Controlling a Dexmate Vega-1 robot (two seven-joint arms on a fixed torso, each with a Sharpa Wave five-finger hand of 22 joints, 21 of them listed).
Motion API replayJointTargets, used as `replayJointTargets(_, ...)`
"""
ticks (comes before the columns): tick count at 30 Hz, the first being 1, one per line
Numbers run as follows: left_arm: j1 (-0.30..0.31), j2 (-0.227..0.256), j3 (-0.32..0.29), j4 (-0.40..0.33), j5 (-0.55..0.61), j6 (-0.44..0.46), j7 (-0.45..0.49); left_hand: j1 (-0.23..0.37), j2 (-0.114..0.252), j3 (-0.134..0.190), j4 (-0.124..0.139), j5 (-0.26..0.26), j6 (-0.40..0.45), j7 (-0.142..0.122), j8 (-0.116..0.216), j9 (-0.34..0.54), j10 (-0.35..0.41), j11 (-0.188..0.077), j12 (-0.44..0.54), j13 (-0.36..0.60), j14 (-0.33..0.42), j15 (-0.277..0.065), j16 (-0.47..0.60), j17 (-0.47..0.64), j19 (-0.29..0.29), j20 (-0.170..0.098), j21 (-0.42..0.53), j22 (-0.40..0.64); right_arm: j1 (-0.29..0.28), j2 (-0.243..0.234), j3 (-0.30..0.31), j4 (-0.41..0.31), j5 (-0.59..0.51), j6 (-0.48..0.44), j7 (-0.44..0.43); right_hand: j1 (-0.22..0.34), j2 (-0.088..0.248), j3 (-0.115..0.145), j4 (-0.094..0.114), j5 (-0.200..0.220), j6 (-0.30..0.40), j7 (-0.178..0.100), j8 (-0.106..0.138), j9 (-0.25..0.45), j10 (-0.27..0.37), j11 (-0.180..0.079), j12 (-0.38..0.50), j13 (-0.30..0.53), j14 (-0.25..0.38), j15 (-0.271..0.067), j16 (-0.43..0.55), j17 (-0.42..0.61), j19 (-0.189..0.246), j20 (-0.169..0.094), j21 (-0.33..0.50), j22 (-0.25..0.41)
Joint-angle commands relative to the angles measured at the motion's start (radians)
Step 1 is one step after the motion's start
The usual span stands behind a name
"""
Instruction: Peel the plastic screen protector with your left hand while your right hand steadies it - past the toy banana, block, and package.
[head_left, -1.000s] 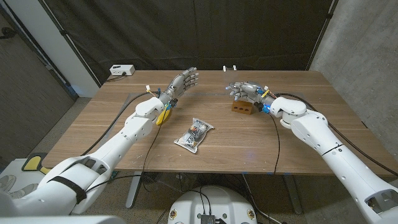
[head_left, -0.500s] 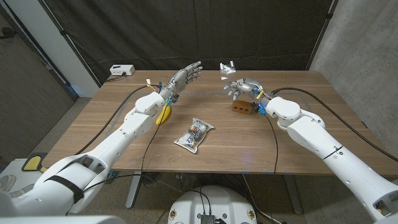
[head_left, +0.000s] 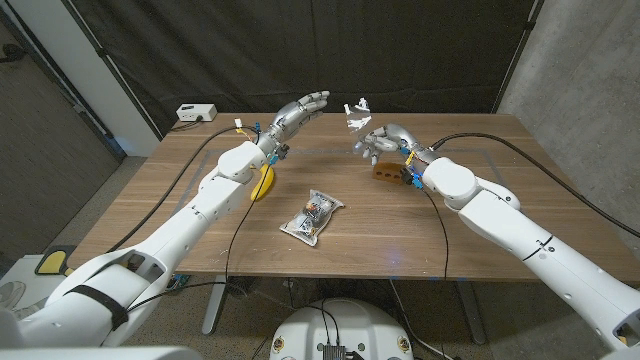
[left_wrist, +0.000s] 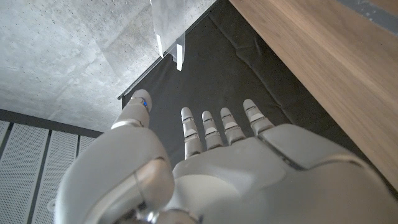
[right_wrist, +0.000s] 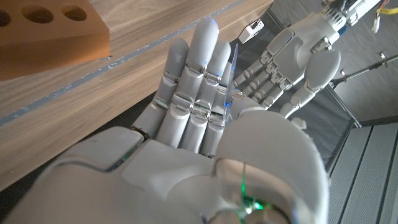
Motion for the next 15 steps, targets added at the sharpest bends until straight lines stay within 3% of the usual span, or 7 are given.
replayJointTargets(1,-0.009,0.0,0.007,-0.03,0.027,-0.008,0.007,0.046,-0.003,0.012,-0.007,-0.002,0.024,0.003,0.02,0.009,0.004,-0.01,-0.004,0.004,-0.004,-0.002,-0.002,0.005,0.013,0.005,0.01,0.003,-0.003,-0.035,-0.045,-0.044,-0.122,-0.001,-0.035,-0.011,-0.003,0.002,0.007,0.004,0.004,-0.01,0.003,0.001,0.008,-0.003,-0.005,0.007,-0.06,-0.059,-0.007,0.005,-0.009,-0.143,0.004,-0.002)
replayJointTargets(4,-0.01,-0.003,0.009,-0.037,0.041,-0.003,0.027,0.077,-0.008,0.016,-0.005,-0.006,0.065,0.004,0.042,0.014,0.019,-0.019,0.0,0.007,-0.001,-0.005,-0.001,0.005,0.02,0.003,0.013,0.004,-0.008,-0.039,-0.048,-0.05,-0.142,0.006,-0.038,-0.013,-0.004,0.002,0.008,0.003,0.006,-0.013,0.004,0.0,0.007,-0.005,-0.004,0.01,-0.061,-0.058,-0.008,0.007,-0.013,-0.143,0.004,-0.004)
replayJointTargets(6,0.008,-0.007,0.008,-0.077,0.11,0.018,0.131,0.091,-0.014,0.015,0.002,-0.009,0.106,0.01,0.063,0.018,0.038,-0.022,0.006,0.01,0.011,-0.012,0.005,0.007,0.023,0.001,0.015,0.005,-0.009,-0.042,-0.053,-0.055,-0.162,0.006,-0.042,-0.013,-0.004,0.002,0.009,0.003,0.006,-0.013,0.004,0.0,0.008,-0.002,-0.005,0.01,-0.061,-0.059,-0.008,0.008,-0.015,-0.143,0.005,-0.006)
replayJointTargets(10,0.015,-0.018,0.005,-0.093,0.133,0.035,0.183,0.122,-0.016,0.016,0.011,-0.014,0.187,0.02,0.109,0.028,0.084,-0.052,0.017,0.016,0.045,-0.028,0.019,0.012,0.04,-0.004,0.024,0.006,-0.009,-0.044,-0.059,-0.061,-0.19,0.007,-0.044,-0.013,-0.005,0.004,0.009,0.003,0.006,-0.014,0.004,-0.002,0.009,-0.004,-0.005,0.011,-0.062,-0.06,-0.008,0.011,-0.017,-0.143,0.008,-0.01)
replayJointTargets(15,0.002,-0.018,0.01,-0.091,0.13,0.043,0.163,0.151,-0.022,0.019,0.009,-0.015,0.243,0.022,0.138,0.028,0.123,-0.067,0.026,0.02,0.066,-0.041,0.024,0.013,0.058,-0.013,0.033,0.007,-0.008,-0.045,-0.067,-0.073,-0.235,-0.006,-0.049,-0.014,-0.006,0.005,0.01,0.003,0.006,-0.014,0.005,-0.001,0.008,-0.005,-0.007,0.012,-0.064,-0.06,-0.01,0.015,-0.02,-0.143,0.01,-0.015)
